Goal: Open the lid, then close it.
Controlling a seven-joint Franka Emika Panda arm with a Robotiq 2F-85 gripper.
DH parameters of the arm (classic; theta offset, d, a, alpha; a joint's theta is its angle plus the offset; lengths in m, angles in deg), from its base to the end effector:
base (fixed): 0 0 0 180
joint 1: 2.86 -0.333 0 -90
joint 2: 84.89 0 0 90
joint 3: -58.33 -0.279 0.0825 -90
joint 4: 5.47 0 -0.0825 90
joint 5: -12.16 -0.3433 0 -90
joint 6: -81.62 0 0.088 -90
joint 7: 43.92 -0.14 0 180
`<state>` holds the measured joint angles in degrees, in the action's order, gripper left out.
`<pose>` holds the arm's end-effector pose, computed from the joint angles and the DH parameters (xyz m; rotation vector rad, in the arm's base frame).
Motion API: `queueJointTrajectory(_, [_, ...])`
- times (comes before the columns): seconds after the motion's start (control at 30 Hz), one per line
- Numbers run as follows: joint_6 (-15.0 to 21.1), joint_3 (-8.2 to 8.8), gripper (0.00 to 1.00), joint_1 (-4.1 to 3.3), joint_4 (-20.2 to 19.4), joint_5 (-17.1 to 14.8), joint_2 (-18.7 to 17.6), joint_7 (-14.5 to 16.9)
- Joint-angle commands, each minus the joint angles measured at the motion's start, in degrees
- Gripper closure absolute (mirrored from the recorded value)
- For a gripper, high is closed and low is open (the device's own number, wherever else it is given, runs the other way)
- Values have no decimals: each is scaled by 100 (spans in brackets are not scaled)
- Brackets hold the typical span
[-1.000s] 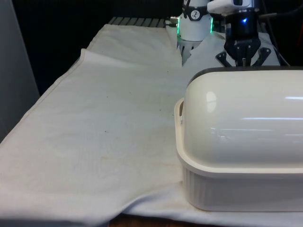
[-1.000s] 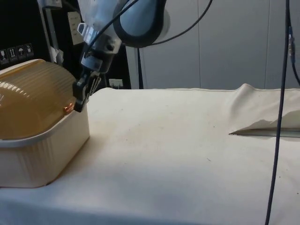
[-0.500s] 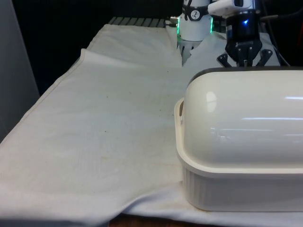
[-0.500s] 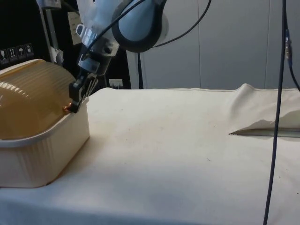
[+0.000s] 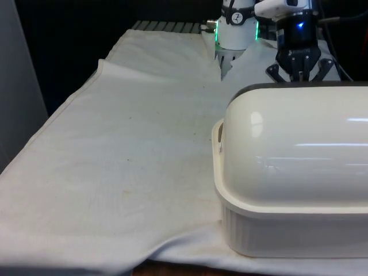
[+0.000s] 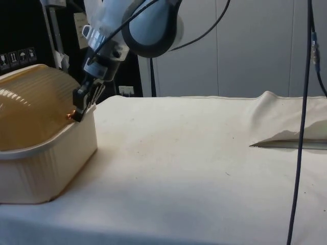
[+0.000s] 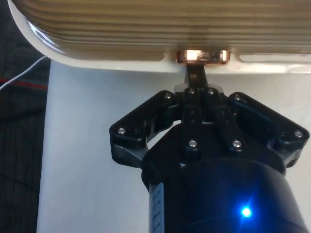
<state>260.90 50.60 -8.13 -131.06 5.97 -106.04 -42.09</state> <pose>0.5715 0.1210 0.2521 -2.8891 -0.1851 -0.8301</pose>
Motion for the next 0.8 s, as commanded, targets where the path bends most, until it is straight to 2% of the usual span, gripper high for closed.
queueJointTrajectory(0.0, [92,-80,100,34,11,-46,-11,0])
queueJointTrajectory(0.17, [178,-103,100,52,17,-52,40,-6])
queueJointTrajectory(0.2, [132,0,100,0,11,0,29,-6])
queueJointTrajectory(0.23, [212,-109,100,52,17,-52,57,-11])
queueJointTrajectory(0.33, [252,-109,100,52,17,-52,86,-17])
queueJointTrajectory(0.37, [189,-6,100,0,11,0,69,-11])
queueJointTrajectory(0.4, [269,-109,100,52,17,-52,115,-17])
queueJointTrajectory(0.63, [338,-92,100,40,17,-40,206,-23])
queueJointTrajectory(0.67, [269,-6,100,0,11,0,201,-17])
queueJointTrajectory(0.7, [355,-86,100,34,17,-40,218,-29])
queueJointTrajectory(0.77, [395,-80,100,34,17,-34,252,-29])
